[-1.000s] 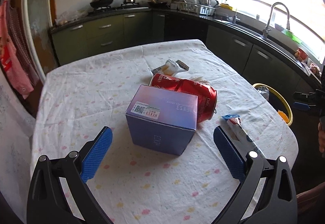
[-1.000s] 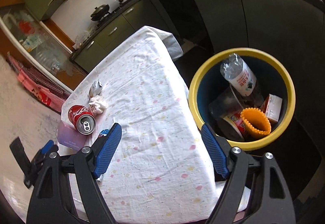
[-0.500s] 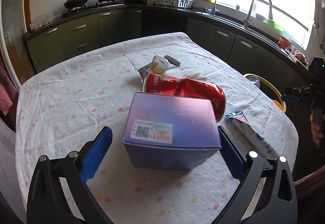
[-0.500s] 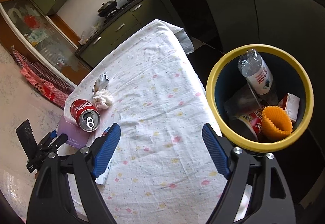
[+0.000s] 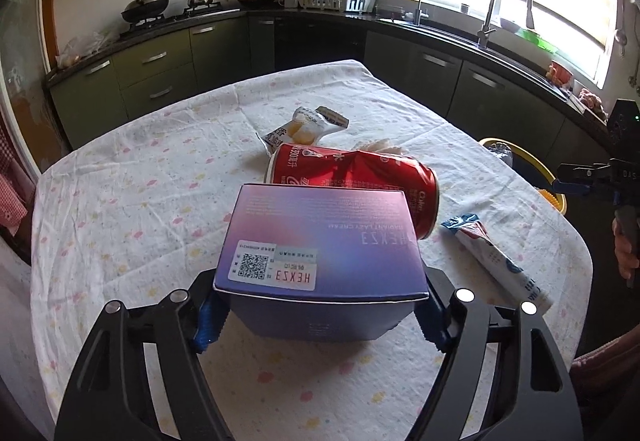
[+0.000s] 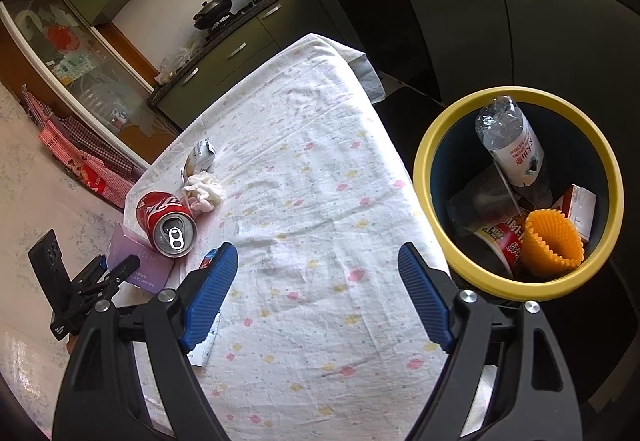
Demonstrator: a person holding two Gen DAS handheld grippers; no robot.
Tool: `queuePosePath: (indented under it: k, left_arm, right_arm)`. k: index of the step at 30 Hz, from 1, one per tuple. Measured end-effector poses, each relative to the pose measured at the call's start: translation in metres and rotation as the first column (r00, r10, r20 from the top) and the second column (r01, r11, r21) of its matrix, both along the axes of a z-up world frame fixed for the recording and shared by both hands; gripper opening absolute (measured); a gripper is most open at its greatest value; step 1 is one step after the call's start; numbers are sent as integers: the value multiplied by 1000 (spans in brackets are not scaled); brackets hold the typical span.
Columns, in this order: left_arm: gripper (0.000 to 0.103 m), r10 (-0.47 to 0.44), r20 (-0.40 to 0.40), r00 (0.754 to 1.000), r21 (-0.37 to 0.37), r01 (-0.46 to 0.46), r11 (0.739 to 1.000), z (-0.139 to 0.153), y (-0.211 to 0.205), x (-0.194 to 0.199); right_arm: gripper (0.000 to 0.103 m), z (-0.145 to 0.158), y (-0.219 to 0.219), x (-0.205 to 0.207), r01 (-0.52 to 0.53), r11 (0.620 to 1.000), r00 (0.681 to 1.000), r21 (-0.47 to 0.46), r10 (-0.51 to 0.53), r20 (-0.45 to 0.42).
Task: Collect trash
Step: 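Grasp the purple box with the left gripper and drop it into the bin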
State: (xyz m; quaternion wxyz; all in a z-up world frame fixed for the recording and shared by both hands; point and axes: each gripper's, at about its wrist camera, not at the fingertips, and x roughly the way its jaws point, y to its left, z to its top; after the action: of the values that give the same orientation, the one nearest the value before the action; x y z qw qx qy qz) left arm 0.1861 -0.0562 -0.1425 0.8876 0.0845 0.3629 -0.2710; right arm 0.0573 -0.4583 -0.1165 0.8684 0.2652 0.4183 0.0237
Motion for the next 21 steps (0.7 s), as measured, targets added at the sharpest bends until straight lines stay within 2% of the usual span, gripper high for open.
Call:
queuePosePath:
  k: [6,11,16,21]
  left_arm:
    - [76,30,23,999,-10,-29,1000,19,7,-22]
    - [76,5,55,998,-20,-4,1000,46,-3,-43]
    - [76,-60,79,995,-9,60,998,64,-39,-51]
    - [76,-82,75,994,41,79,996,66,-86,-41]
  right_arm:
    - [78,-1,4,1,-5,1000,1000,1,5,5]
    - [78,3,1,-3,12,1000,1000,-12,-12,23]
    - [79,8,-17,-17,68,996,996,-53,-65,52]
    - [80,3,-45,-29,127,989,990,-70,-123,64]
